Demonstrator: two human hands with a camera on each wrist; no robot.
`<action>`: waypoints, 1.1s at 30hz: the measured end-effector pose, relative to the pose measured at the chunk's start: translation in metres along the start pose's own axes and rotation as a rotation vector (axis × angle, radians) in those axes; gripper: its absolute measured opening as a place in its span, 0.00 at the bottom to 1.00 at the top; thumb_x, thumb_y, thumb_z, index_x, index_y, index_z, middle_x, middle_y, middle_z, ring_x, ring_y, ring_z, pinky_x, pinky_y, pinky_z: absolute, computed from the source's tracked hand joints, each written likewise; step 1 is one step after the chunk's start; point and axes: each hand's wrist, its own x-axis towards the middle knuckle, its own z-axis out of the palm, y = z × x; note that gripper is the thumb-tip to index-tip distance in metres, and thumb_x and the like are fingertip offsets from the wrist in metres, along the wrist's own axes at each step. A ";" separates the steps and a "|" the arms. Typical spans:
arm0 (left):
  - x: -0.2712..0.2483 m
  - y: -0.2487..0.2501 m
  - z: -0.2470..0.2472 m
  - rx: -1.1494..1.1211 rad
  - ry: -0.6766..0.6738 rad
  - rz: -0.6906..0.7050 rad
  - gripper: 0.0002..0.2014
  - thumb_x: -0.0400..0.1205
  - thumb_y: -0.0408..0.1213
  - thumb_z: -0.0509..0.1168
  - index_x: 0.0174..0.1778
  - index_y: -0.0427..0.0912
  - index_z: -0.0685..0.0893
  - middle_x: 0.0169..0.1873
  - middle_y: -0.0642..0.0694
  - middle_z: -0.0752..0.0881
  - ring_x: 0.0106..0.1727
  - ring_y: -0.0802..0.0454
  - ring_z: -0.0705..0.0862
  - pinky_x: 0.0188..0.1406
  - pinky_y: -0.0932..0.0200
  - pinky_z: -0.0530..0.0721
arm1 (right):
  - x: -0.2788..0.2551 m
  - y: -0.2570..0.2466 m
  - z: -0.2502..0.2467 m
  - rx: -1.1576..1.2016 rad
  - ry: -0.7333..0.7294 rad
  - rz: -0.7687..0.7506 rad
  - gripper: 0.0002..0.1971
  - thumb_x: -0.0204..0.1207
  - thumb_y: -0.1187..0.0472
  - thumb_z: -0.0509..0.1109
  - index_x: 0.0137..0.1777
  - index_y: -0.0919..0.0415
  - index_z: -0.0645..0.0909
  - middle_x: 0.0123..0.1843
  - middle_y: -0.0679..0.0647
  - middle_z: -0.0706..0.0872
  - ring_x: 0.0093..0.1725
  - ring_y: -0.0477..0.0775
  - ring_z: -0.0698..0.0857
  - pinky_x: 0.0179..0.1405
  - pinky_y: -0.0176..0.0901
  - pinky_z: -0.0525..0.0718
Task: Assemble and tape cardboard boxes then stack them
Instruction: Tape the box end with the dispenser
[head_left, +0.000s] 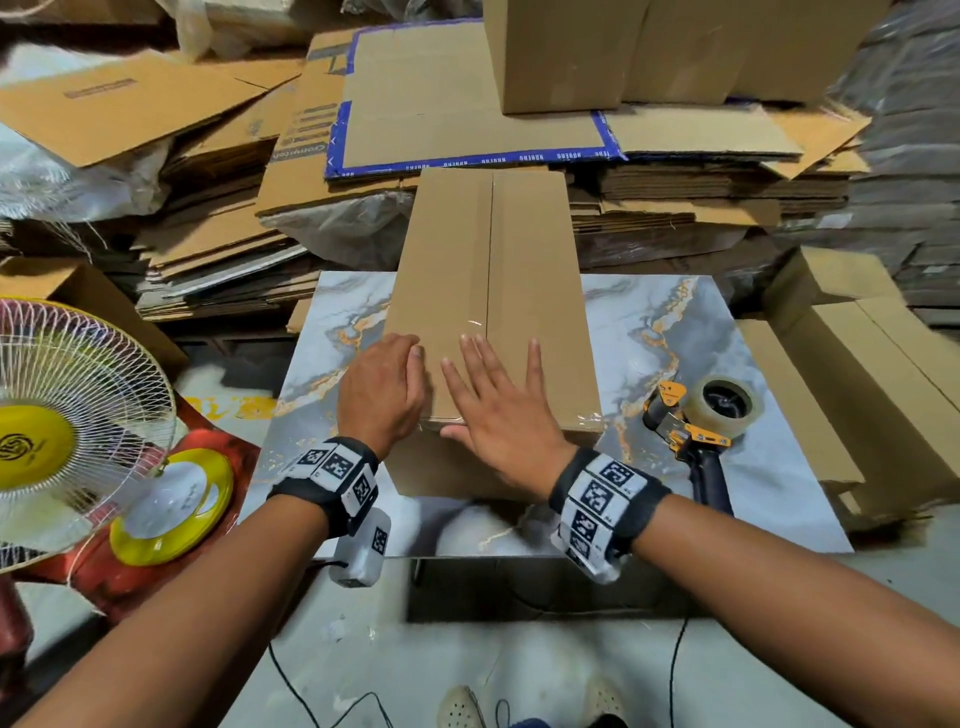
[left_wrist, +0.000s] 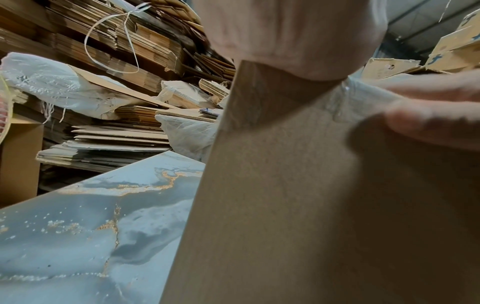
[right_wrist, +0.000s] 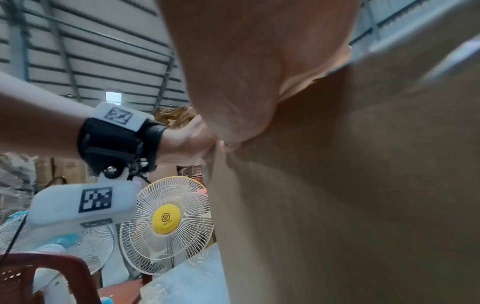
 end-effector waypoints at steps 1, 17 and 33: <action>0.000 0.000 0.000 0.004 -0.010 0.002 0.19 0.87 0.43 0.50 0.48 0.38 0.84 0.43 0.39 0.87 0.44 0.37 0.85 0.39 0.45 0.81 | -0.004 0.009 0.004 -0.006 -0.005 0.004 0.40 0.85 0.34 0.41 0.90 0.55 0.41 0.90 0.63 0.38 0.90 0.61 0.38 0.76 0.88 0.40; -0.001 -0.002 0.007 0.078 0.028 0.040 0.16 0.85 0.41 0.52 0.40 0.40 0.82 0.36 0.45 0.83 0.37 0.43 0.82 0.31 0.51 0.73 | -0.032 0.052 0.047 0.862 0.888 0.516 0.21 0.86 0.51 0.59 0.63 0.65 0.87 0.77 0.61 0.81 0.75 0.53 0.80 0.71 0.44 0.79; -0.003 0.002 0.006 0.095 0.044 0.021 0.15 0.84 0.40 0.55 0.42 0.38 0.85 0.41 0.41 0.88 0.44 0.41 0.85 0.35 0.44 0.82 | -0.039 -0.013 0.041 1.251 0.887 1.043 0.40 0.70 0.47 0.80 0.78 0.56 0.67 0.75 0.52 0.76 0.74 0.53 0.76 0.74 0.53 0.76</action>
